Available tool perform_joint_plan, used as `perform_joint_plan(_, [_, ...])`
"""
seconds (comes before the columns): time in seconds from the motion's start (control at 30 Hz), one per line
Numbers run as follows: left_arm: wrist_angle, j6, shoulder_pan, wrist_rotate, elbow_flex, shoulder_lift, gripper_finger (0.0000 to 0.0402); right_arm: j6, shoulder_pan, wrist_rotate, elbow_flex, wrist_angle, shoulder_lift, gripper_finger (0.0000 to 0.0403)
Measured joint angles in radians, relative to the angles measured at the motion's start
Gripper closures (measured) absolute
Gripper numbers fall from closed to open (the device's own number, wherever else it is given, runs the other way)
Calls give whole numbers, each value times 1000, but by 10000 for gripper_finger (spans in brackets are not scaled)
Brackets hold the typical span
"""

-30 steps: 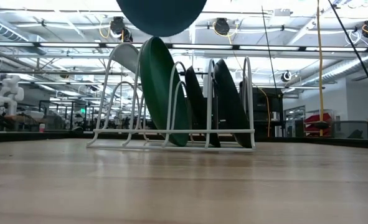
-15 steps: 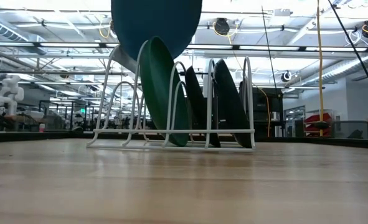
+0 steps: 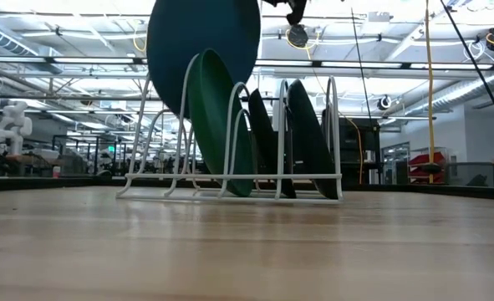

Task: Sort dishes
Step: Put the light blue plate into the dish rack, then return to Home Position

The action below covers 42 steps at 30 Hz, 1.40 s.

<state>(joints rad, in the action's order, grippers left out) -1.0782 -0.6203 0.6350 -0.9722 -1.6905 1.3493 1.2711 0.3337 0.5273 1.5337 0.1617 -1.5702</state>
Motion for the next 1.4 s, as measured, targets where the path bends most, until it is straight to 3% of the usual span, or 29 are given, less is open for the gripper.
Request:
perform_joint_plan(0.13, [-192, -192, -53, 4, 0, 69, 178, -2, -8, -4, 0, 6, -21, 398])
perform_joint_plan(0.3, [-357, -321, -114, 49, 0, 145, 178, -11, -25, -13, 0, -17, -50, 396])
perform_joint_plan(0.6, [-372, -282, -174, 146, 0, 224, 178, -24, -58, -66, 0, -28, -82, 384])
perform_joint_plan(1.03, [-372, -259, -146, 67, 0, 175, 178, -37, -83, -163, 0, -31, -92, 241])
perform_joint_plan(1.4, [-439, -264, -84, -34, 0, 123, 178, -72, -146, -196, -1, -37, -39, 241])
